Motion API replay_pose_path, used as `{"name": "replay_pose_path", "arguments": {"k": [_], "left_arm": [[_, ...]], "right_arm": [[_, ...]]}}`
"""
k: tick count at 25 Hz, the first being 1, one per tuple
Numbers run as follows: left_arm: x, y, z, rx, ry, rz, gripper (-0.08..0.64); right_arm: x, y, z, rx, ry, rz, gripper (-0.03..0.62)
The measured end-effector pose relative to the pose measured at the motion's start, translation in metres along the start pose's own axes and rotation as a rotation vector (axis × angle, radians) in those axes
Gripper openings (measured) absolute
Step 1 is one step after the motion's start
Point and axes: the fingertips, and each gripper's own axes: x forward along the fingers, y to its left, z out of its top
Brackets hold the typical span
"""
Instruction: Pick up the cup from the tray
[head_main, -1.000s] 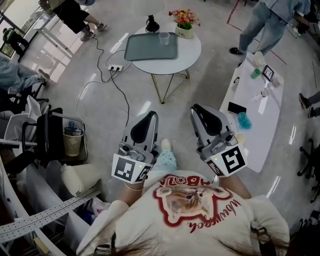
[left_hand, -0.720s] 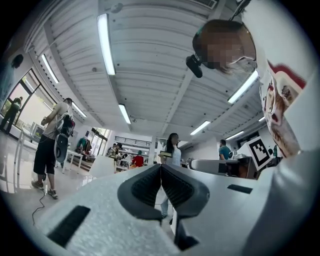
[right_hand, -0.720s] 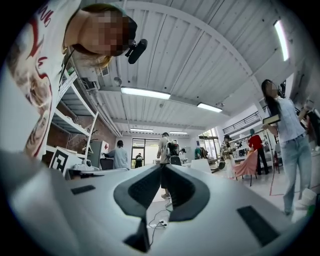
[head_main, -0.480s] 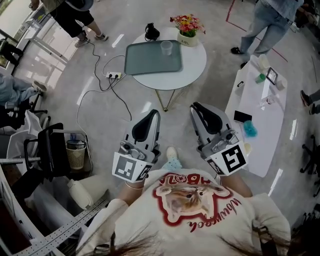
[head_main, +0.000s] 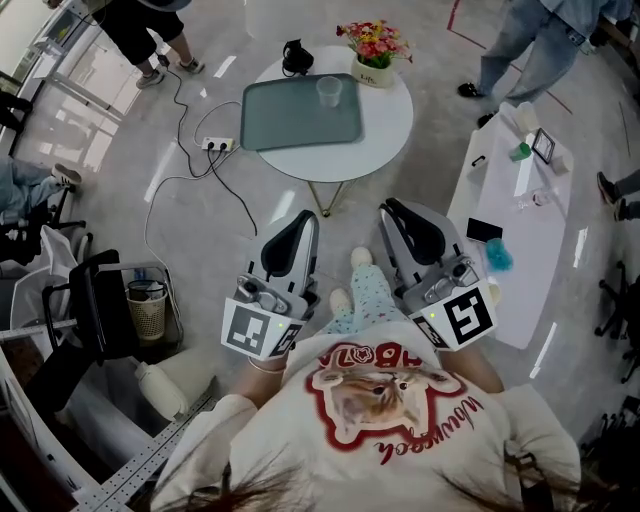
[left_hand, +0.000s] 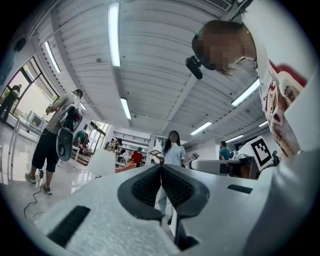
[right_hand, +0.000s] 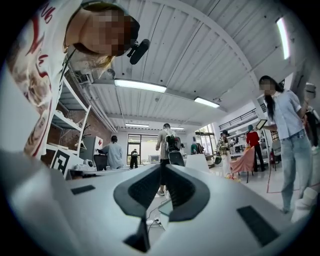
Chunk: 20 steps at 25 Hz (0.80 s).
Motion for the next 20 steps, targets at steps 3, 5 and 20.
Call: {"name": "replay_pose_path", "arguments": {"k": [3,5,20], "left_arm": [[0.011,0.008,-0.005,-0.003,0.003,0.009,0.014],[0.021,0.015,-0.007,-0.002,0.003,0.014,0.014],[0.142,0.083,-0.013,0.029,-0.025,0.061,0.014]], "right_arm": [[0.009,-0.012,-0.002,0.009,0.0,-0.001,0.046],[0.017,-0.021,-0.005,0.011,0.002,0.002,0.046],[0.111,-0.129,0.001,-0.003,-0.021,0.058,0.046]]}}
